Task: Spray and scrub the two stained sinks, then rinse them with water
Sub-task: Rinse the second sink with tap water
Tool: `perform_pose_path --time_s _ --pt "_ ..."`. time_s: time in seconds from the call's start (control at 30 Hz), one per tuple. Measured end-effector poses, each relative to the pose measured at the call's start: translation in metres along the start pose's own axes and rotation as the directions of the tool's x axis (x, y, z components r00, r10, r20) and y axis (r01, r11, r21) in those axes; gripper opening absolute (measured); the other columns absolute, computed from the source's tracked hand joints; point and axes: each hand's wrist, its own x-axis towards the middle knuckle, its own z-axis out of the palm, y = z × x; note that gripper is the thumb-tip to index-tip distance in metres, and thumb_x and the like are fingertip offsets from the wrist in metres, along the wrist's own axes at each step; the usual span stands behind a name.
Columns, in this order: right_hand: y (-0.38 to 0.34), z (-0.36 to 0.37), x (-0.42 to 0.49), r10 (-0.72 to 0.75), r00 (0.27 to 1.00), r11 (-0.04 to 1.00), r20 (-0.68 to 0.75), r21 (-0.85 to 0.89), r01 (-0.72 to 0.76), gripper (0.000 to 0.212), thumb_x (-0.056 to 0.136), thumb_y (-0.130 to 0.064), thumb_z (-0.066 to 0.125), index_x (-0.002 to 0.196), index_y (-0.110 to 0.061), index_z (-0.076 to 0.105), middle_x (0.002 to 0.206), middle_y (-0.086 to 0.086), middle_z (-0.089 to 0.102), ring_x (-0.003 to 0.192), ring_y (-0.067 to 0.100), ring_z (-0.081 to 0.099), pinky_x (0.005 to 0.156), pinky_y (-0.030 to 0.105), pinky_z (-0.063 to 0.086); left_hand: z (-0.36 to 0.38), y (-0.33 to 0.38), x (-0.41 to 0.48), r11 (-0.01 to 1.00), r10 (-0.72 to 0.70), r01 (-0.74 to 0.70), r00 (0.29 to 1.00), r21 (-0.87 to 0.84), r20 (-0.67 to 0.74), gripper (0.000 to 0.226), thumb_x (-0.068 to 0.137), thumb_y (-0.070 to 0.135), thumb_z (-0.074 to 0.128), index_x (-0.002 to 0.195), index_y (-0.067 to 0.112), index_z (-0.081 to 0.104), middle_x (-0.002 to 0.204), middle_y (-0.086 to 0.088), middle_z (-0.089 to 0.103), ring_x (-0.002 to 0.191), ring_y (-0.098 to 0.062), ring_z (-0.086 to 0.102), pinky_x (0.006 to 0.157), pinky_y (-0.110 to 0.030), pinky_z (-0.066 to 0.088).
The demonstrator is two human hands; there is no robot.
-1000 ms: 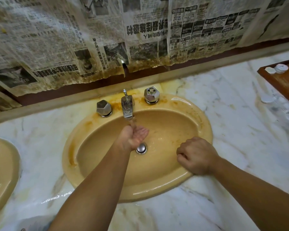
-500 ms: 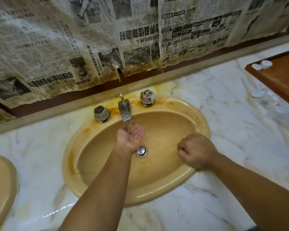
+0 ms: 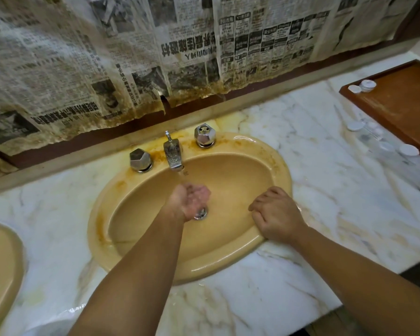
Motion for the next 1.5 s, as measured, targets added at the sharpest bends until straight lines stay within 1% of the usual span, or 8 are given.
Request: perform_pose_path --time_s 0.1,0.27,0.43,0.57,0.73,0.9,1.03,1.5 --pt "0.002 -0.003 0.006 -0.009 0.999 1.0 0.045 -0.019 0.01 0.042 0.086 -0.035 0.042 0.093 -0.024 0.081 0.089 -0.008 0.076 0.091 0.017 0.068 0.1 0.034 0.036 0.01 0.013 0.001 0.974 0.099 -0.074 0.989 -0.213 0.113 0.042 0.11 0.023 0.041 0.127 -0.01 0.059 0.131 -0.029 0.064 0.115 -0.041 0.068 0.105 -0.046 0.053" --pt "0.004 -0.006 0.01 -0.024 0.992 0.996 0.122 -0.085 0.035 0.04 0.086 -0.036 0.04 0.089 -0.024 0.078 0.09 -0.008 0.075 0.094 0.016 0.066 0.097 0.036 0.039 0.007 -0.003 -0.005 0.944 -0.18 0.126 0.971 0.304 0.16 0.045 0.108 0.023 0.041 0.13 -0.013 0.059 0.133 -0.032 0.061 0.119 -0.043 0.064 0.105 -0.048 0.051" --pt "0.003 -0.009 0.014 -0.004 0.983 0.991 0.183 -0.133 0.029 0.051 0.087 -0.04 0.031 0.097 -0.026 0.078 0.098 -0.009 0.075 0.103 0.012 0.064 0.101 0.033 0.033 0.004 0.017 0.005 0.979 0.054 -0.025 0.989 -0.203 0.136 0.042 0.108 0.02 0.041 0.133 -0.011 0.055 0.137 -0.03 0.059 0.123 -0.042 0.061 0.106 -0.046 0.051" --pt "0.002 -0.013 0.015 0.006 0.975 0.992 0.223 -0.126 0.023 0.057 0.087 -0.041 0.026 0.11 -0.03 0.077 0.107 -0.012 0.075 0.11 0.01 0.062 0.104 0.028 0.027 0.01 -0.008 -0.005 0.96 -0.191 0.148 0.967 0.24 0.167 0.044 0.107 0.019 0.041 0.128 -0.015 0.059 0.131 -0.034 0.062 0.114 -0.045 0.067 0.102 -0.048 0.053" --pt "0.002 -0.014 0.018 0.017 0.966 0.992 0.259 -0.123 0.016 0.054 0.088 -0.042 0.033 0.124 -0.029 0.073 0.118 -0.011 0.073 0.118 0.01 0.06 0.107 0.029 0.024 0.005 0.009 0.012 0.975 0.093 -0.083 0.995 -0.207 0.035 0.039 0.109 0.02 0.042 0.127 -0.009 0.059 0.13 -0.027 0.064 0.115 -0.039 0.066 0.103 -0.043 0.054" --pt "0.001 -0.015 0.019 0.028 0.961 0.987 0.275 -0.158 0.016 0.057 0.087 -0.044 0.027 0.119 -0.028 0.072 0.114 -0.01 0.073 0.116 0.011 0.06 0.106 0.029 0.025 0.007 -0.008 -0.006 0.966 -0.152 0.121 0.981 0.229 0.12 0.042 0.108 0.019 0.04 0.121 -0.015 0.062 0.131 -0.033 0.062 0.118 -0.044 0.064 0.099 -0.047 0.056" --pt "-0.001 -0.018 0.018 0.015 0.963 0.992 0.269 -0.126 0.02 0.062 0.088 -0.043 0.029 0.132 -0.027 0.068 0.12 -0.01 0.072 0.122 0.011 0.058 0.11 0.031 0.025 -0.001 0.009 0.006 0.998 0.03 -0.031 0.999 -0.063 -0.019 0.039 0.11 0.019 0.037 0.119 -0.011 0.06 0.136 -0.028 0.06 0.111 -0.04 0.064 0.105 -0.043 0.051" --pt "0.0 -0.018 0.019 -0.001 0.963 0.992 0.268 -0.122 0.035 0.064 0.084 -0.044 0.026 0.128 -0.03 0.072 0.114 -0.012 0.074 0.116 0.01 0.06 0.108 0.03 0.027 0.007 0.006 -0.011 0.993 -0.007 0.013 0.998 -0.115 0.058 0.041 0.11 0.019 0.036 0.121 -0.014 0.057 0.133 -0.033 0.06 0.124 -0.045 0.059 0.109 -0.049 0.048"
